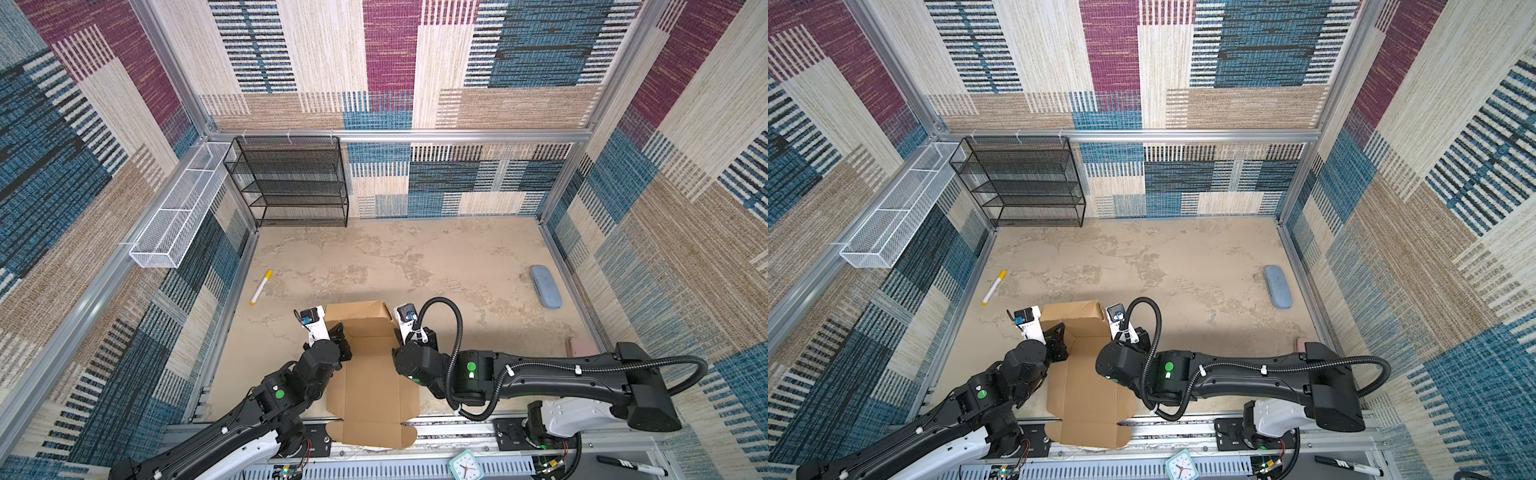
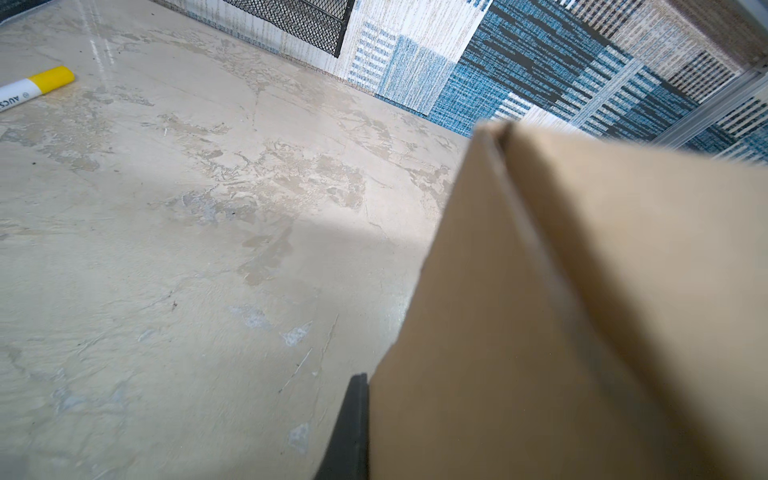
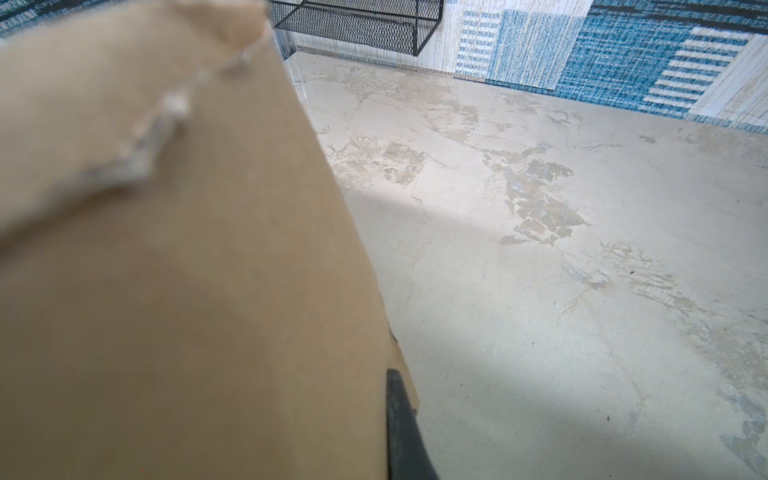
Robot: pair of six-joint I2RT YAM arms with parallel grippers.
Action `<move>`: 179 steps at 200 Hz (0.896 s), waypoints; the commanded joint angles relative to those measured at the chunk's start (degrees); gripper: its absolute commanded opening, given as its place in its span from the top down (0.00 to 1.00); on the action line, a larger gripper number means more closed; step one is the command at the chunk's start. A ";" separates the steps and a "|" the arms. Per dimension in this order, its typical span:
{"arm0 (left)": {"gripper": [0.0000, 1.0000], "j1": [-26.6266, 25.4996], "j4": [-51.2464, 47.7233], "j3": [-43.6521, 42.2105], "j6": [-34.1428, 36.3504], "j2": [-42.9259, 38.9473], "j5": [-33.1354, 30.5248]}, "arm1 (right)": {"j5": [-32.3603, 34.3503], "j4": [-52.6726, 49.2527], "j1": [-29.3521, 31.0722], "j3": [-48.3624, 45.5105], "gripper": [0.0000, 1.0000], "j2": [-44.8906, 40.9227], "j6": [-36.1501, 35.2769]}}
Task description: Fold the paper box
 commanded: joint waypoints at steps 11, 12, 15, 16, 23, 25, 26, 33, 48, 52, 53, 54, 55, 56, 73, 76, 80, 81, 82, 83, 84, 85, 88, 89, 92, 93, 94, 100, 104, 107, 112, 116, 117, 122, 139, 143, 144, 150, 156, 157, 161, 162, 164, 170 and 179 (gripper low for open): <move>1.00 0.41 -9.74 -0.41 -2.62 -0.34 -7.72 | 1.01 5.19 0.63 1.14 1.00 -0.22 1.32; 1.00 0.41 -9.70 -0.44 -2.67 -0.41 -7.71 | 1.00 5.19 0.63 1.14 1.00 -0.22 1.32; 1.00 0.40 -9.32 -0.59 -2.80 -0.58 -7.60 | 0.94 5.16 0.63 1.14 1.00 -0.13 1.32; 1.00 0.45 -9.23 -0.66 -2.80 -0.61 -7.56 | 0.92 5.18 0.63 1.14 1.00 -0.13 1.32; 1.00 0.49 -7.84 -1.11 -1.51 -0.81 -6.41 | 0.77 5.27 0.63 1.14 1.00 0.05 1.32; 1.00 0.54 -7.33 -1.15 -1.21 -0.82 -6.12 | 0.80 5.28 0.63 1.14 1.00 0.14 1.32; 1.00 0.56 -7.13 -1.16 -1.13 -0.82 -5.94 | 0.81 5.28 0.67 1.14 1.00 0.18 1.37; 1.00 0.58 -6.41 -1.16 -0.81 -0.53 -5.17 | 0.72 5.24 0.72 1.15 1.00 0.23 1.41; 1.00 0.67 -5.41 -0.75 0.13 0.43 -4.01 | 0.63 5.31 0.72 1.23 1.00 0.45 1.32; 1.00 0.72 -5.44 -0.61 0.11 0.64 -3.91 | 0.63 5.41 0.72 1.23 1.00 0.40 1.28; 0.99 0.69 -5.44 -0.58 0.14 0.65 -3.91 | 0.63 5.43 0.72 1.23 1.00 0.45 1.26; 0.98 0.68 -5.44 -0.57 0.07 0.71 -3.91 | 0.63 5.44 0.72 1.23 1.00 0.42 1.25; 0.98 0.67 -5.39 -0.52 0.04 0.73 -3.91 | 0.63 5.41 0.72 1.23 1.00 0.46 1.24; 0.96 0.71 -5.42 -0.54 0.02 0.70 -3.87 | 0.63 5.43 0.72 1.23 1.00 0.47 1.24; 0.91 0.78 -5.13 -0.70 0.00 0.46 -3.68 | 0.63 5.26 0.72 1.40 1.00 0.58 1.22; 0.90 0.76 -5.00 -0.77 0.03 0.31 -3.61 | 0.63 5.33 0.72 1.41 1.00 0.60 1.22; 0.89 0.84 -4.85 -0.82 0.00 0.01 -3.47 | 0.55 5.36 0.72 1.41 1.00 0.61 1.23; 0.89 0.88 -4.79 -0.82 0.00 -0.05 -3.47 | 0.55 5.36 0.72 1.41 1.00 0.59 1.23; 0.88 0.91 -4.76 -0.91 0.04 -0.13 -3.43 | 0.55 5.28 0.72 1.41 1.00 0.58 1.23; 0.88 0.92 -4.79 -0.95 0.02 -0.26 -3.37 | 0.55 5.28 0.72 1.41 1.00 0.63 1.23; 0.88 0.88 -4.81 -0.97 0.01 -0.27 -3.33 | 0.55 5.28 0.72 1.41 1.00 0.60 1.23; 0.87 0.86 -4.73 -0.98 0.01 -0.33 -3.32 | 0.55 5.28 0.72 1.41 1.00 0.59 1.23; 0.85 0.86 -4.48 -1.10 -0.02 -0.63 -3.29 | 0.56 5.18 0.72 1.34 1.00 0.58 1.31; 0.85 0.89 -4.43 -1.09 -0.05 -0.68 -3.21 | 0.60 5.14 0.72 1.33 1.00 0.58 1.32; 0.83 0.93 -4.48 -1.23 -0.08 -0.99 -3.09 | 0.63 5.19 0.72 1.32 1.00 0.60 1.39; 0.82 0.93 -4.48 -1.24 -0.09 -1.08 -3.06 | 0.63 5.19 0.72 1.32 1.00 0.68 1.40; 0.81 0.93 -4.47 -1.25 -0.04 -1.17 -3.05 | 0.63 5.19 0.72 1.27 1.00 0.67 1.40; 0.78 0.93 -4.46 -1.30 -0.14 -1.80 -2.92 | 0.63 5.19 0.72 1.19 1.00 0.71 1.49; 0.77 1.00 -4.45 -1.34 -0.10 -2.22 -2.76 | 0.63 5.15 0.72 1.15 1.00 0.72 1.57; 0.77 1.06 -4.38 -1.29 -0.05 -2.52 -2.71 | 0.63 5.19 0.72 1.10 1.00 0.67 1.63; 0.76 1.02 -4.38 -1.28 0.00 -2.94 -2.50 | 0.76 5.09 0.72 1.01 1.00 0.79 1.67; 0.75 1.05 -4.45 -1.25 0.01 -3.33 -2.32 | 0.85 5.10 0.72 0.90 1.00 0.76 1.75; 0.74 1.08 -4.46 -1.26 0.05 -3.40 -2.28 | 0.88 5.10 0.72 0.89 1.00 0.80 1.76; 0.72 1.03 -4.54 -1.17 0.16 -3.69 -2.04 | 0.92 5.09 0.69 0.80 1.00 0.85 1.76; 0.70 1.03 -4.79 -0.73 0.10 -4.42 -0.94 | 1.81 4.84 0.72 0.71 1.00 1.47 1.86; 0.69 1.10 -4.82 -0.73 -0.08 -4.52 -0.69 | 1.99 4.76 0.72 0.70 1.00 1.63 1.89; 0.69 1.10 -4.78 -0.69 -0.17 -4.56 -0.59 | 2.06 4.71 0.72 0.70 1.00 1.63 1.92; 0.69 1.07 -4.58 -0.68 -0.48 -4.59 -0.05 | 2.33 4.75 0.72 0.63 1.00 1.86 2.01; 0.68 1.10 -4.25 -0.82 -0.61 -4.52 0.61 | 2.63 4.87 0.72 0.49 1.00 2.03 2.11; 0.68 1.10 -4.18 -0.82 -0.70 -4.56 0.68 | 2.68 4.90 0.72 0.46 1.00 2.05 2.11; 0.67 1.12 -3.99 -0.85 -0.92 -4.56 1.06 | 2.74 5.04 0.72 0.32 1.00 2.24 2.11; 0.67 1.11 -3.92 -0.88 -0.99 -4.49 1.17 | 2.79 5.12 0.72 0.29 1.00 2.33 2.11; 0.66 1.11 -3.79 -0.90 -1.13 -4.44 1.38 | 2.75 5.17 0.72 0.23 1.00 2.33 2.11; 0.64 1.11 -3.53 -0.98 -1.46 -4.50 2.04 | 2.87 5.37 0.72 0.11 1.00 2.57 2.20; 0.62 1.09 -2.65 -0.99 -1.57 -4.35 3.06 | 3.01 5.78 0.65 0.01 1.00 3.06 2.11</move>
